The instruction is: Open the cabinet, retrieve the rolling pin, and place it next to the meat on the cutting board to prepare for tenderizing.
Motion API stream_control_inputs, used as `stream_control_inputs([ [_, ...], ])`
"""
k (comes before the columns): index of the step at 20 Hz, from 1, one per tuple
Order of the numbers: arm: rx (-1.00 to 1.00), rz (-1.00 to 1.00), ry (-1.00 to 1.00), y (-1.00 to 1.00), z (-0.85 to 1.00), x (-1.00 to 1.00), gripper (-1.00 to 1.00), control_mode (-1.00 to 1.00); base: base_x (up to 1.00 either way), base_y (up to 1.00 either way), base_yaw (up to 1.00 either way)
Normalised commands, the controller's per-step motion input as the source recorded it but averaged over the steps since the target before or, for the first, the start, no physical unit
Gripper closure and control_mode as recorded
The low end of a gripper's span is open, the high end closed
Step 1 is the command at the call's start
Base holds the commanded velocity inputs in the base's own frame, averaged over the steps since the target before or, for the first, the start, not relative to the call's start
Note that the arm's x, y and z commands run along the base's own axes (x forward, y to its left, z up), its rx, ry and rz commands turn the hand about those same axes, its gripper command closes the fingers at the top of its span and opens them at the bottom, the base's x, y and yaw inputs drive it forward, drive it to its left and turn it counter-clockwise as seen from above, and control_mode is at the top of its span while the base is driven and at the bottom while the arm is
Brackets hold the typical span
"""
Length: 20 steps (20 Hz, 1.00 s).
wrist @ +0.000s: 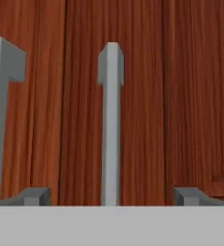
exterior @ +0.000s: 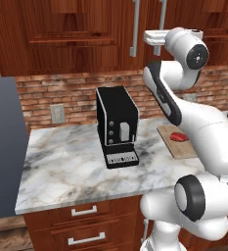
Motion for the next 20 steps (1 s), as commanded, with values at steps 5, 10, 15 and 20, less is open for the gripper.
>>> stream_control_inputs([
  [5, 0.0, 0.0, 0.06, 0.0, -0.03, 0.5, -1.0, -1.0, 0.0, 0.0, 0.0],
  [10, 0.0, 0.0, 0.07, 0.0, -0.05, 0.49, 1.0, -1.0, 0.0, 0.0, 0.0],
  [15, 0.0, 0.0, 0.09, 0.01, -0.05, 0.36, 1.0, -1.0, 0.0, 0.0, 0.0],
  [20, 0.0, 0.0, 0.02, 0.0, -0.02, 0.03, 1.0, -1.0, 0.0, 0.0, 0.0],
])
